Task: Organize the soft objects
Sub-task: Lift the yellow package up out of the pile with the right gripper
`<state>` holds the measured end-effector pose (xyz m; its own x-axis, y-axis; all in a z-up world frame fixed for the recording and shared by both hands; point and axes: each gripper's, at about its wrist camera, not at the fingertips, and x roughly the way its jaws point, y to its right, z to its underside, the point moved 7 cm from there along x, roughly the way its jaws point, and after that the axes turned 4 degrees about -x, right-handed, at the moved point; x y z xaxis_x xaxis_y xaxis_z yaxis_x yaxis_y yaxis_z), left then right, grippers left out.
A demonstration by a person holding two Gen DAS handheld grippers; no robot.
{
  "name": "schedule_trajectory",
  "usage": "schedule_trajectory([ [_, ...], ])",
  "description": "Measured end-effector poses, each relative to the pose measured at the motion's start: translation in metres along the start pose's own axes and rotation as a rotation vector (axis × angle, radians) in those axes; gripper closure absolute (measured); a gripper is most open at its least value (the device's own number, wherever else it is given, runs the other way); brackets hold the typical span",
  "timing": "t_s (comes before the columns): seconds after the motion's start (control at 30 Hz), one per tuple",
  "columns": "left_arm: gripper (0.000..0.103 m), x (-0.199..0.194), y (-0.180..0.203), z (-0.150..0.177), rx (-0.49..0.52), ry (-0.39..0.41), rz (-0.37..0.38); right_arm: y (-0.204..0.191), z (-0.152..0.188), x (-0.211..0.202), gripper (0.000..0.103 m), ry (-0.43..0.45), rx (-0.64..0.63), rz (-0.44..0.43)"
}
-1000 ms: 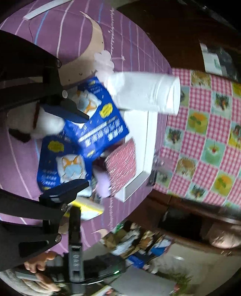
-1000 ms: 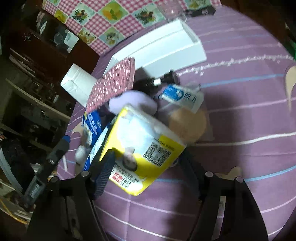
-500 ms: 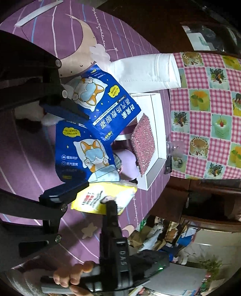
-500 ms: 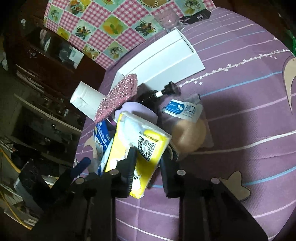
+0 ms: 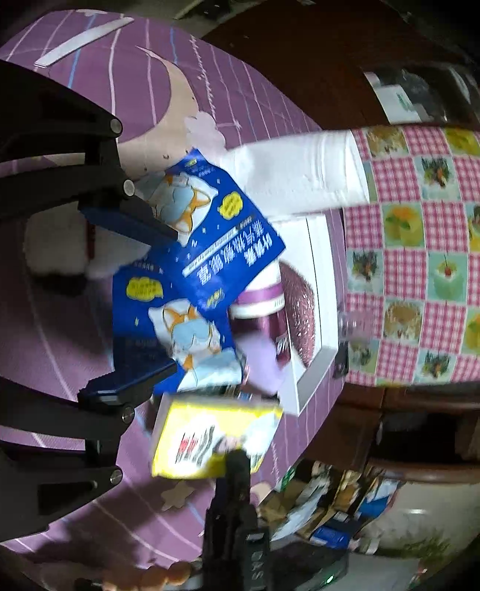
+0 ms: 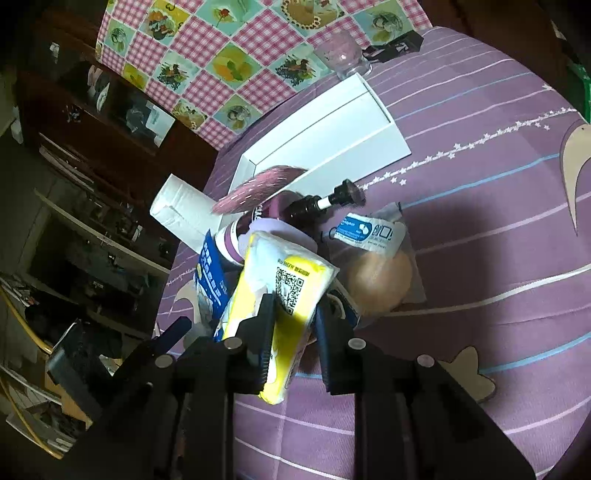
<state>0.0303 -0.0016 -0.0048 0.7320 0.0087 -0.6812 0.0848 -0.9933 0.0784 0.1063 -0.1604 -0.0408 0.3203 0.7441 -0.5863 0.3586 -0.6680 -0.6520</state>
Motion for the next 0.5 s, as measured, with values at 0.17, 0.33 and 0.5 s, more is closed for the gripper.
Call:
schedule_trajectory([
  [0.17, 0.042, -0.006, 0.005, -0.001, 0.013, 0.010, 0.062, 0.000, -0.002, -0.004, 0.082, 0.017, -0.003, -0.001],
  [0.33, 0.030, -0.015, 0.023, 0.008, 0.111, 0.016, 0.101, 0.003, -0.004, -0.007, 0.085, 0.026, 0.016, -0.012],
  [0.5, 0.029, -0.022, 0.029, 0.016, 0.155, 0.019, 0.091, 0.003, -0.007, -0.010, 0.086, 0.035, 0.019, -0.021],
])
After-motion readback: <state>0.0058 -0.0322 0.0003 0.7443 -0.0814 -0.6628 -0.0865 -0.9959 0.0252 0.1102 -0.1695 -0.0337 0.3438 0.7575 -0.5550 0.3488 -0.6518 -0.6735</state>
